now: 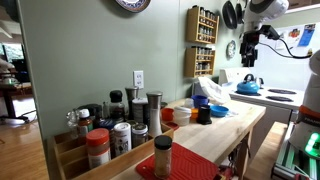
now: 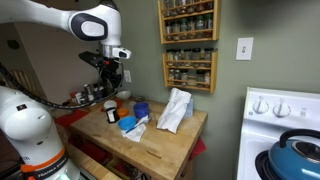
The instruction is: Remove some white objects from the black holder
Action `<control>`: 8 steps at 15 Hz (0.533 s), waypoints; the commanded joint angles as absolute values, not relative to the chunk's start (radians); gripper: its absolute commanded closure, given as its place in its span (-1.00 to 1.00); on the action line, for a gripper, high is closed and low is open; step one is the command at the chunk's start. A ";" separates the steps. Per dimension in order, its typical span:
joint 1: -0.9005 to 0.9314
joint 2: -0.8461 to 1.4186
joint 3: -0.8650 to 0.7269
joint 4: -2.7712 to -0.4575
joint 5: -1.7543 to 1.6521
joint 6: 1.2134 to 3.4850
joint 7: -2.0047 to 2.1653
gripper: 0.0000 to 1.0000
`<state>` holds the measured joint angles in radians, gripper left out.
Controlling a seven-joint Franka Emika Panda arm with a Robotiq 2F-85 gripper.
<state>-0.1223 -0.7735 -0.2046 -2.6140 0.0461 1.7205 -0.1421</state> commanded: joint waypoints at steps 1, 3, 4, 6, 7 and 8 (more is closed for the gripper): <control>-0.100 -0.831 -0.100 -2.717 0.113 1.719 -0.023 -1.00; -0.079 -0.836 -0.042 -2.749 0.168 1.723 0.046 -1.00; -0.070 -0.839 -0.015 -2.759 0.195 1.731 0.083 -1.00; -0.048 -0.829 0.024 -2.763 0.252 1.741 0.138 -1.00; -0.064 -0.798 -0.003 -2.729 0.202 1.722 0.080 -1.00; -0.055 -0.798 0.013 -2.731 0.218 1.723 0.102 -1.00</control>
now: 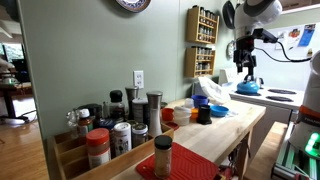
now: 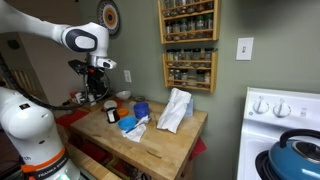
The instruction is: Remove some white objects from the black holder
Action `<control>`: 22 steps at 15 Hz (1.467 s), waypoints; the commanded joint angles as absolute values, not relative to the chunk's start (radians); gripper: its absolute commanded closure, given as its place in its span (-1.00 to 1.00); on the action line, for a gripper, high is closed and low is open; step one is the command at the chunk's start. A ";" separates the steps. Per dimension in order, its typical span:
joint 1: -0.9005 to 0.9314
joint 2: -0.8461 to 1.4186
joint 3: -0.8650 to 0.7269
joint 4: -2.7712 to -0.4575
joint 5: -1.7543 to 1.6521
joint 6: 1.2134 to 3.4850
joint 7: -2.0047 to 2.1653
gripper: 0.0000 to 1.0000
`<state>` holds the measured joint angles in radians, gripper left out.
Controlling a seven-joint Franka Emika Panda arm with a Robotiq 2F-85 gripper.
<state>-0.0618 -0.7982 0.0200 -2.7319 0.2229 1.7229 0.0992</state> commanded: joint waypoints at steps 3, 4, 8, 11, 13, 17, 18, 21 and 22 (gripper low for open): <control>-0.050 -0.798 0.023 -2.731 0.228 1.723 0.119 -1.00; -0.050 -0.798 0.023 -2.731 0.228 1.723 0.119 -1.00; -0.032 -0.782 0.044 -2.736 0.270 1.741 0.150 -1.00; 0.009 -0.744 0.100 -2.747 0.377 1.805 0.227 -1.00; 0.036 -0.715 0.151 -2.762 0.471 1.901 0.290 -1.00; 0.081 -0.589 0.242 -2.747 0.569 2.208 0.364 -1.00; 0.092 -0.566 0.254 -2.748 0.569 2.270 0.382 -1.00; 0.101 -0.478 0.278 -2.749 0.516 2.422 0.426 -1.00; 0.100 -0.451 0.282 -2.749 0.503 2.461 0.444 -1.00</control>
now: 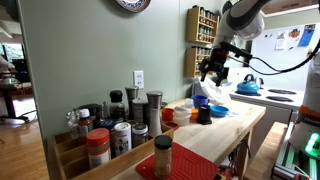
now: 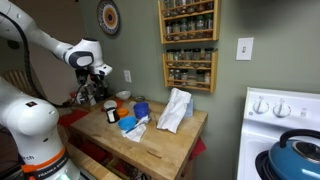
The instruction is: Remove some white objects from the black holder
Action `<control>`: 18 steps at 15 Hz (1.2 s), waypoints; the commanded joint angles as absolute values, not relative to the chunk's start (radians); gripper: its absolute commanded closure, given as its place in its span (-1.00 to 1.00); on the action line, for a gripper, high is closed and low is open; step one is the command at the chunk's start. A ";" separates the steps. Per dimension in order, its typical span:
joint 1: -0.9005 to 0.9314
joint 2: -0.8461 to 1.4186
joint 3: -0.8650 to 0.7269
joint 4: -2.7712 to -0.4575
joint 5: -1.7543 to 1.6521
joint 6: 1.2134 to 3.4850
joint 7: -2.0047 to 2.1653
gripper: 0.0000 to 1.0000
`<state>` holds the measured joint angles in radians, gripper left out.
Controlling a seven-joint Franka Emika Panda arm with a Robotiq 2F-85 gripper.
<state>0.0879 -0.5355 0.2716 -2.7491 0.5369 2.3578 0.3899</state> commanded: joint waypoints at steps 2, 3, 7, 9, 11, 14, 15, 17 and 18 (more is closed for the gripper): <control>0.049 -0.408 0.334 -2.749 0.509 2.490 0.440 -1.00; 0.036 -0.385 0.343 -2.750 0.505 2.503 0.445 -1.00; -0.015 -0.305 0.380 -2.750 0.489 2.531 0.475 -1.00; -0.034 -0.273 0.388 -2.750 0.489 2.537 0.484 -1.00; -0.045 -0.244 0.392 -2.750 0.495 2.546 0.486 -1.00; -0.043 -0.206 0.383 -2.750 0.528 2.557 0.467 -1.00; -0.037 -0.195 0.380 -2.750 0.549 2.561 0.455 -1.00; 0.053 -0.171 0.294 -2.749 0.568 2.577 0.451 -1.00; 0.062 -0.162 0.288 -2.749 0.575 2.589 0.452 -1.00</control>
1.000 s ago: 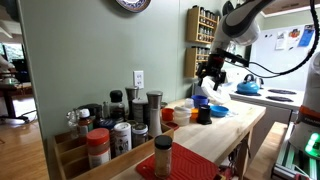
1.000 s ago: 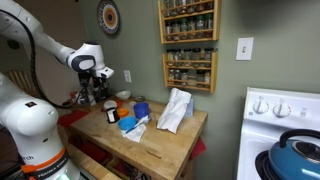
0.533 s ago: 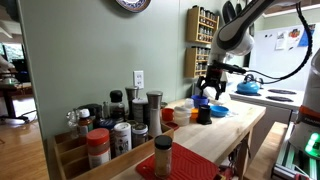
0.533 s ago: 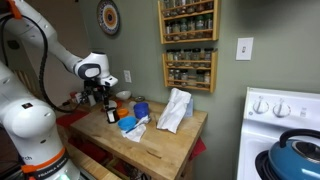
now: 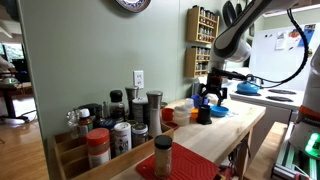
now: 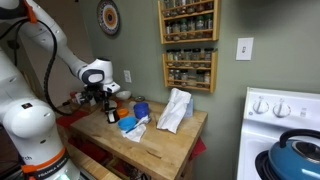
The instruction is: Remove some white objects from the black holder
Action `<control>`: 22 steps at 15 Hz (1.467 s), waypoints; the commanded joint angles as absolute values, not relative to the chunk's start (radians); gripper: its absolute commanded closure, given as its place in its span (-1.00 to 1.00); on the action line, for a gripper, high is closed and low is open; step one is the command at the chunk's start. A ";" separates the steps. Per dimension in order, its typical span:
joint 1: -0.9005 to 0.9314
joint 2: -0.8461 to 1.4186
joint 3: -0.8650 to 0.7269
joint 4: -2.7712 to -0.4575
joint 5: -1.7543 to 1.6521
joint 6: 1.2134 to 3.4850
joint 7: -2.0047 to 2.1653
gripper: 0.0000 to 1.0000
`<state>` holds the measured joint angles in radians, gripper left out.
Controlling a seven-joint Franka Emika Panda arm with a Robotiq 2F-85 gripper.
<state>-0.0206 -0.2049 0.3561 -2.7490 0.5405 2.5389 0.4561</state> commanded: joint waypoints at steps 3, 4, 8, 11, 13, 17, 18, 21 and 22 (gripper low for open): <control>0.110 -0.143 0.247 -2.749 0.619 2.619 0.433 -1.00; 0.124 -0.139 0.237 -2.748 0.641 2.631 0.421 -1.00; 0.161 -0.124 0.219 -2.748 0.714 2.675 0.390 -1.00; 0.173 -0.113 0.215 -2.748 0.738 2.711 0.370 -1.00; 0.174 -0.104 0.214 -2.748 0.737 2.739 0.364 -1.00; 0.178 -0.091 0.211 -2.748 0.740 2.773 0.350 -1.00; 0.180 -0.088 0.209 -2.748 0.744 2.778 0.347 -1.00; 0.181 -0.078 0.208 -2.748 0.742 2.788 0.341 -1.00; 0.181 -0.077 0.207 -2.748 0.742 2.789 0.340 -1.00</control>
<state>0.1600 -0.0968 0.2225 -2.7476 0.7119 2.7618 0.3709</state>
